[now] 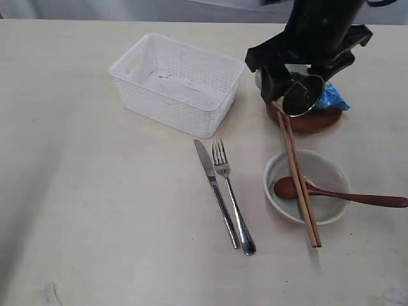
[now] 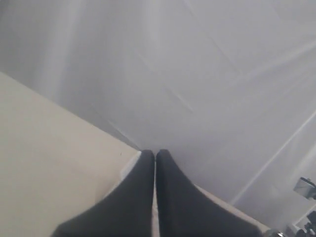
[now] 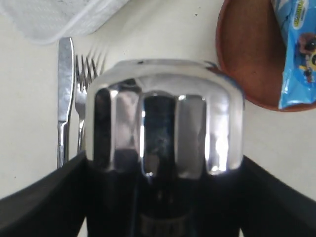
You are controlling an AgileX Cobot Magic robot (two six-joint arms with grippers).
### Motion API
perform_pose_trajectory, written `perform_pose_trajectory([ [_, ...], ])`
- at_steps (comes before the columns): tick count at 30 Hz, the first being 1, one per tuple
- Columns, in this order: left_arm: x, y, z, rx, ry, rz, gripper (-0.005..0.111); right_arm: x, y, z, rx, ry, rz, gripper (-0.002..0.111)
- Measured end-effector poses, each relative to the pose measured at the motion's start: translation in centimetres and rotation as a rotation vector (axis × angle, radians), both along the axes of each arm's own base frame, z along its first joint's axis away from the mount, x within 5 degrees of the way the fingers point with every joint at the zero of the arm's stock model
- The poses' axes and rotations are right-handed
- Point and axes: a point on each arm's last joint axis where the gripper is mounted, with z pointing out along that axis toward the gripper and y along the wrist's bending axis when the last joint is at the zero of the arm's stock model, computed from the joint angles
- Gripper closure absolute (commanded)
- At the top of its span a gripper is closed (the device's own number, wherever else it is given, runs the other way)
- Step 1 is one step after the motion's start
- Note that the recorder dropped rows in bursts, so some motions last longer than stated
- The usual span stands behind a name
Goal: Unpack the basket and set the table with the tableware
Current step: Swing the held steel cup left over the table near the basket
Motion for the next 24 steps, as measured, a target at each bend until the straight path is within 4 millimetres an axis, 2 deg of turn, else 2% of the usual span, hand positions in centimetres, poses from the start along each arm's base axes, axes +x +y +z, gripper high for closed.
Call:
perform_pose_trajectory([
  [8,1.7,-0.8,-0.3,0.091,0.035,-0.058,0.106,4.1,2.1,-4.5,0.016,0.079,-0.009,0.109],
  [17,3.4,-1.7,-0.6,0.101,0.034,-0.124,0.106,6.6,4.7,-6.6,0.089,0.107,-0.02,0.109],
  [20,3.8,-1.9,-0.9,0.13,0.052,-0.133,0.106,7.2,6.5,-7.4,0.103,0.106,0.006,0.109],
  [24,4.2,-2.0,-1.4,0.17,0.084,-0.138,0.106,7.5,9.9,-8.3,0.127,0.087,0.064,0.109],
])
